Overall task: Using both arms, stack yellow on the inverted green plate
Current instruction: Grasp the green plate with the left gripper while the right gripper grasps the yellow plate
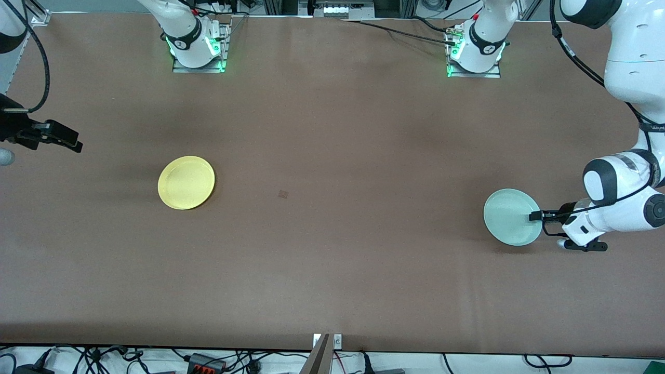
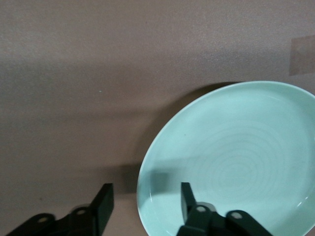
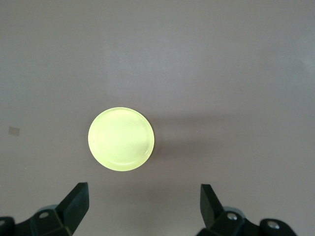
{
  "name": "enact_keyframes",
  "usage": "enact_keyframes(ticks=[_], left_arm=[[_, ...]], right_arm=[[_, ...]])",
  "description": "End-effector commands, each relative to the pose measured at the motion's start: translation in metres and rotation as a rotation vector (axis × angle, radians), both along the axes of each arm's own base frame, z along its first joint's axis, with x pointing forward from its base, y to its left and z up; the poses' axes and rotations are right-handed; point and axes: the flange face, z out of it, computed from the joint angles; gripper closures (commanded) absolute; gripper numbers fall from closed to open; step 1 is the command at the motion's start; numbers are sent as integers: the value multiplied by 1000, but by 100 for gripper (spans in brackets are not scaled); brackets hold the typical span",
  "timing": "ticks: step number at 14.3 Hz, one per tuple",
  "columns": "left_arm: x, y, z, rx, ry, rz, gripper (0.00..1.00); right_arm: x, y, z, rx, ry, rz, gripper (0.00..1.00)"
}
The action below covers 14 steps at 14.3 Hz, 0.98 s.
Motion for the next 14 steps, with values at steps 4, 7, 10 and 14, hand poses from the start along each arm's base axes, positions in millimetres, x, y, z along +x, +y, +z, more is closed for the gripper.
enact_keyframes(ticks=[4,7,10,14], left_arm=[[-6,8,-18,-104,-17,-11,69],[-2,13,-10,-100,-33,-7,98],[-2,13,-8,-100,-36,-4,99],[7,7,29,-84,-81,-6,99]], right_arm=[[10,6,-60,1,76,24,0],[32,8,-133,6,158,31,0],[50,10,-197,20,184,28,0],[53,13,-269,74,268,5,0]])
